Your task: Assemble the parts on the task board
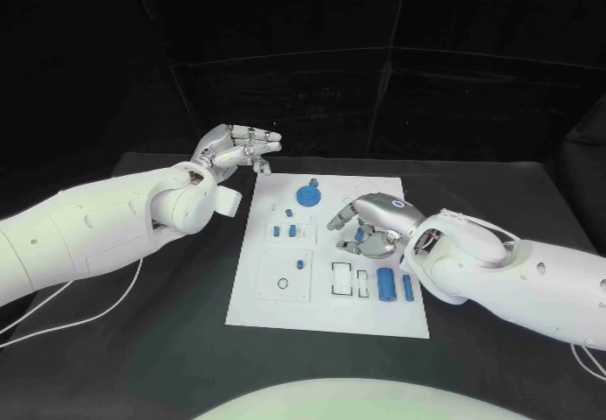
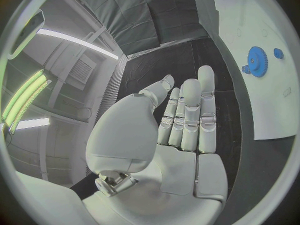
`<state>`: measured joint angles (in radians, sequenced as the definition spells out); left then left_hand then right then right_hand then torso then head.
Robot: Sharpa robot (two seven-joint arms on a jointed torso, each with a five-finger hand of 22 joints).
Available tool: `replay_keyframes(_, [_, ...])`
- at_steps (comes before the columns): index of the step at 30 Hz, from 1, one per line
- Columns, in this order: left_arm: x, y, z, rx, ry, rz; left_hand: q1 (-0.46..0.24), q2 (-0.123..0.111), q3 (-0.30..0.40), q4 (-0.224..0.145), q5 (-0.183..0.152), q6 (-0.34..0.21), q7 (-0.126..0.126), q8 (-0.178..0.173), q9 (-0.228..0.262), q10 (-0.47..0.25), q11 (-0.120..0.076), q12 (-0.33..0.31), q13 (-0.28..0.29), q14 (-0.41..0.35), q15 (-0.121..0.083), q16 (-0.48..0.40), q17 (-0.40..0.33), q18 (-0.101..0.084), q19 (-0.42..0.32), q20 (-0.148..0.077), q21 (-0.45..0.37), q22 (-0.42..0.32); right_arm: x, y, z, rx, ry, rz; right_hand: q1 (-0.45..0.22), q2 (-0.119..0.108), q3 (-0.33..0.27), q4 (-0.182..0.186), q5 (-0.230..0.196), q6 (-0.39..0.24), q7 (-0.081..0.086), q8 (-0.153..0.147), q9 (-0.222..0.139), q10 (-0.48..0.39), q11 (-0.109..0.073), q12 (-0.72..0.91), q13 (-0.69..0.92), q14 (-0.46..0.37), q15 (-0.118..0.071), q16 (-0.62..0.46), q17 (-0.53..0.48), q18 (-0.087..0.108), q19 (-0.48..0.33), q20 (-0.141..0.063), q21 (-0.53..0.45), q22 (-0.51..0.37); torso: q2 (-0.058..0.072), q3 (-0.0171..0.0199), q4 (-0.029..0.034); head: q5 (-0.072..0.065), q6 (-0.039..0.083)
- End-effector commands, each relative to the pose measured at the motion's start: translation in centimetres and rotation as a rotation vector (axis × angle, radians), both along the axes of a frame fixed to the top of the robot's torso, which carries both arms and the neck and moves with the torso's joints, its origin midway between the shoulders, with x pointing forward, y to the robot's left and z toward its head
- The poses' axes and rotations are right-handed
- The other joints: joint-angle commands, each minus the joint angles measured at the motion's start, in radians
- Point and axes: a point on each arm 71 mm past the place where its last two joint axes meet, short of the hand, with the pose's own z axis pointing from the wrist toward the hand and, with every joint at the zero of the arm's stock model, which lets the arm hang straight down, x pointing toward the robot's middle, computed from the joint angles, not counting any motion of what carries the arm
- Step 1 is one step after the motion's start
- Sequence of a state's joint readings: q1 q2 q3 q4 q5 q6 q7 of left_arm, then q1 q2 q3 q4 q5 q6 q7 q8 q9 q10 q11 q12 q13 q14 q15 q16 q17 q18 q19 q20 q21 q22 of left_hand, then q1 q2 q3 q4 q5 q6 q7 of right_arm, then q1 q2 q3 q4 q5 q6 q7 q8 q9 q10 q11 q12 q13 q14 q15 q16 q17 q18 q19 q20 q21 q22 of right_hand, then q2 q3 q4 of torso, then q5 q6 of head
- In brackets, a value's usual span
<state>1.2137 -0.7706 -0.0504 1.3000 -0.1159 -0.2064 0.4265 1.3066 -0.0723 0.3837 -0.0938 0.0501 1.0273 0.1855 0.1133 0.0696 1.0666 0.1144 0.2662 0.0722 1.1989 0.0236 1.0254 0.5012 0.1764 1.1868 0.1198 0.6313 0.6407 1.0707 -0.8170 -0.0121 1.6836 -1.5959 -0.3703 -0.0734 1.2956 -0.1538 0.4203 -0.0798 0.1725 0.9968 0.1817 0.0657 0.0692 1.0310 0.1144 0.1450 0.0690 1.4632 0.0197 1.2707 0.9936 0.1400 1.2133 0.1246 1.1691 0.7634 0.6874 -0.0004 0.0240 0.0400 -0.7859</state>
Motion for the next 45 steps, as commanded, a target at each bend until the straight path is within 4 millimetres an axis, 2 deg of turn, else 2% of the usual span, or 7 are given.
replay_keyframes(1, [0.0, -0.2, 0.1, -0.01, 0.0, -0.015, -0.009, 0.003, -0.007, -0.002, 0.0, -0.008, 0.001, 0.006, -0.001, -0.006, -0.002, 0.006, -0.001, -0.007, 0.001, -0.004, -0.002, 0.006, -0.001, 0.003, -0.003, -0.001, 0.5, -1.2, -0.2, -0.056, 0.086, -0.075, -0.012, -0.005, -0.022, 0.006, -0.017, 0.012, -0.004, 0.005, 0.0, 0.014, -0.003, 0.013, -0.002, 0.012, 0.0, 0.012, 0.02, 0.004, 0.015, -0.003, 0.007, 0.017, 0.001, -0.0001, 0.0007, -0.006, 0.004])
replay_keyframes(5, [0.0, -0.3, 0.1, -0.012, -0.002, -0.019, -0.009, 0.003, -0.007, -0.002, 0.0, -0.008, 0.001, 0.006, -0.001, -0.006, -0.002, 0.006, -0.001, -0.007, 0.001, -0.004, -0.002, 0.006, -0.001, 0.003, -0.003, -0.001, 1.0, -2.3, -0.1, -0.125, 0.076, -0.104, -0.009, -0.011, -0.05, 0.009, -0.026, 0.012, -0.01, 0.002, -0.001, 0.004, -0.005, 0.015, -0.004, 0.013, -0.001, 0.014, 0.019, 0.004, 0.019, -0.004, 0.008, 0.016, 0.002, 0.0007, 0.0024, -0.009, 0.006])
replay_keyframes(13, [0.0, -0.4, 0.1, -0.013, -0.001, -0.022, -0.009, 0.003, -0.007, -0.002, 0.0, -0.008, 0.001, 0.006, -0.001, -0.006, -0.002, 0.006, -0.001, -0.007, 0.001, -0.004, -0.002, 0.006, -0.001, 0.003, -0.003, -0.001, 1.5, -2.4, -0.3, -0.173, 0.071, -0.112, 0.004, -0.006, -0.082, 0.012, -0.031, 0.007, -0.016, -0.001, -0.002, -0.017, -0.007, 0.017, -0.005, 0.007, -0.003, 0.004, -0.001, 0.006, 0.013, -0.004, -0.002, 0.001, 0.002, -0.0001, 0.004, -0.012, 0.008])
replay_keyframes(22, [0.1, -0.3, 0.0, -0.011, 0.002, -0.021, -0.009, 0.003, -0.007, -0.002, 0.0, -0.008, 0.001, 0.006, -0.001, -0.006, -0.002, 0.006, -0.001, -0.007, 0.001, -0.004, -0.002, 0.006, -0.001, 0.003, -0.003, -0.001, 1.8, -2.3, -0.7, -0.228, 0.074, -0.119, 0.034, 0.026, -0.086, 0.012, -0.042, 0.011, -0.021, 0.001, -0.001, -0.013, -0.011, 0.031, -0.004, 0.006, -0.006, 0.001, -0.008, 0.007, 0.013, -0.006, -0.007, -0.004, 0.002, -0.0006, 0.0025, -0.012, 0.007])
replay_keyframes(28, [0.1, -0.3, 0.0, -0.011, 0.004, -0.022, -0.008, 0.003, -0.007, -0.001, 0.0, -0.009, 0.001, 0.007, -0.001, -0.007, -0.002, 0.007, -0.001, -0.008, 0.001, -0.004, -0.002, 0.006, -0.001, 0.003, -0.004, -0.002, 2.0, -2.4, -0.6, -0.228, 0.05, -0.13, 0.068, 0.062, -0.044, 0.006, -0.094, 0.033, -0.019, 0.005, 0.0, 0.008, -0.012, 0.045, -0.006, 0.009, -0.009, 0.004, -0.005, 0.005, 0.02, -0.009, -0.001, 0.004, 0.001, 0.0003, 0.0037, -0.013, 0.006])
replay_keyframes(37, [0.1, -0.3, 0.0, -0.01, 0.006, -0.022, -0.008, 0.003, -0.007, -0.001, 0.0, -0.009, 0.001, 0.007, -0.001, -0.007, -0.002, 0.007, -0.001, -0.008, 0.001, -0.004, -0.002, 0.006, -0.001, 0.003, -0.004, -0.002, 1.9, -2.1, -0.4, -0.209, 0.029, -0.123, 0.08, 0.07, 0.018, 0.0, -0.109, 0.051, -0.022, 0.006, 0.0, 0.056, -0.021, 0.062, -0.005, 0.013, -0.015, 0.014, 0.007, 0.002, 0.03, -0.015, 0.011, 0.022, 0.001, 0.0003, 0.0026, -0.013, 0.007])
replay_keyframes(45, [0.1, -0.2, -0.1, -0.009, 0.008, -0.021, -0.008, 0.003, -0.007, -0.001, 0.0, -0.009, 0.001, 0.007, -0.001, -0.007, -0.002, 0.007, -0.001, -0.008, 0.001, -0.004, -0.002, 0.006, -0.001, 0.003, -0.004, -0.002, 1.8, -2.1, 0.1, -0.165, -0.008, -0.128, 0.101, 0.087, 0.078, -0.012, -0.12, 0.117, -0.038, 0.032, 0.009, 0.177, -0.05, 0.109, 0.011, 0.019, -0.037, 0.031, 0.03, -0.006, 0.054, -0.032, 0.043, 0.076, 0.001, 0.0003, 0.0031, -0.014, 0.006])
